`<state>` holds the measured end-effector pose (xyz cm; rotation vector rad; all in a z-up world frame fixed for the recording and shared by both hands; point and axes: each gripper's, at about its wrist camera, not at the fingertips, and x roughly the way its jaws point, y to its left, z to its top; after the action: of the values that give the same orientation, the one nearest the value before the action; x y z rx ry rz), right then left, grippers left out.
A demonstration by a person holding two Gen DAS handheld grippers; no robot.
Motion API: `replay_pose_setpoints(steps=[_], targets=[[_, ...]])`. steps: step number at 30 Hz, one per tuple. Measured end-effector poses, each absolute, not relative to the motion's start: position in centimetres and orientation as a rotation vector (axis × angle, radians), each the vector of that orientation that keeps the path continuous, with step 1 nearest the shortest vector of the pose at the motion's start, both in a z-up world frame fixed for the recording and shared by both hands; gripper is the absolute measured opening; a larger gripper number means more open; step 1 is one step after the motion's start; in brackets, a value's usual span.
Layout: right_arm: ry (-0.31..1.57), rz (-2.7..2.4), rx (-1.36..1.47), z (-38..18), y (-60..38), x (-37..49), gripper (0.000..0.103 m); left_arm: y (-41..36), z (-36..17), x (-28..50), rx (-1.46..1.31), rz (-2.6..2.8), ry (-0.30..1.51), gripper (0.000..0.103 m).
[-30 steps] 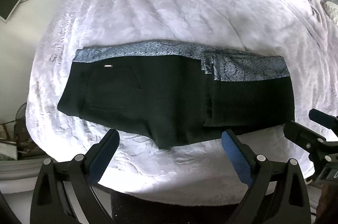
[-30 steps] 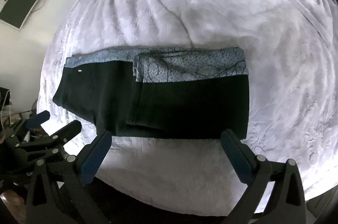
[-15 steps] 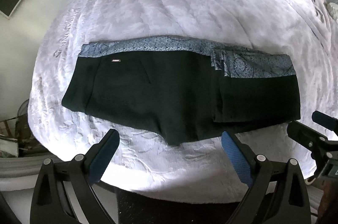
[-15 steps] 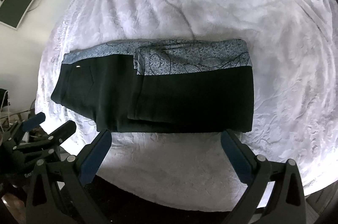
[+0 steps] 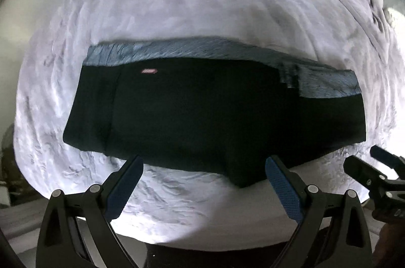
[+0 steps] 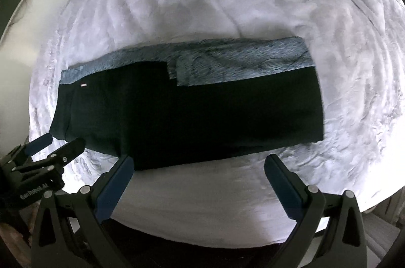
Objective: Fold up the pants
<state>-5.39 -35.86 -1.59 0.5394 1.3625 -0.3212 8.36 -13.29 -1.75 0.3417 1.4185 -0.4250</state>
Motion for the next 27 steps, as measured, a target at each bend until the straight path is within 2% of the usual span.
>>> replay_pose_setpoints(steps=[19,27], targets=[[1.474,-0.299,0.421,-3.7,-27.4,0.7,0.103,-1.7,-7.2,13.5,0.153,-0.329,1.472,0.098],[1.496,-0.246,0.388,-3.8,-25.7,1.8,0.103,5.4,-8.6,15.6,-0.266,-0.354,1.511,0.098]])
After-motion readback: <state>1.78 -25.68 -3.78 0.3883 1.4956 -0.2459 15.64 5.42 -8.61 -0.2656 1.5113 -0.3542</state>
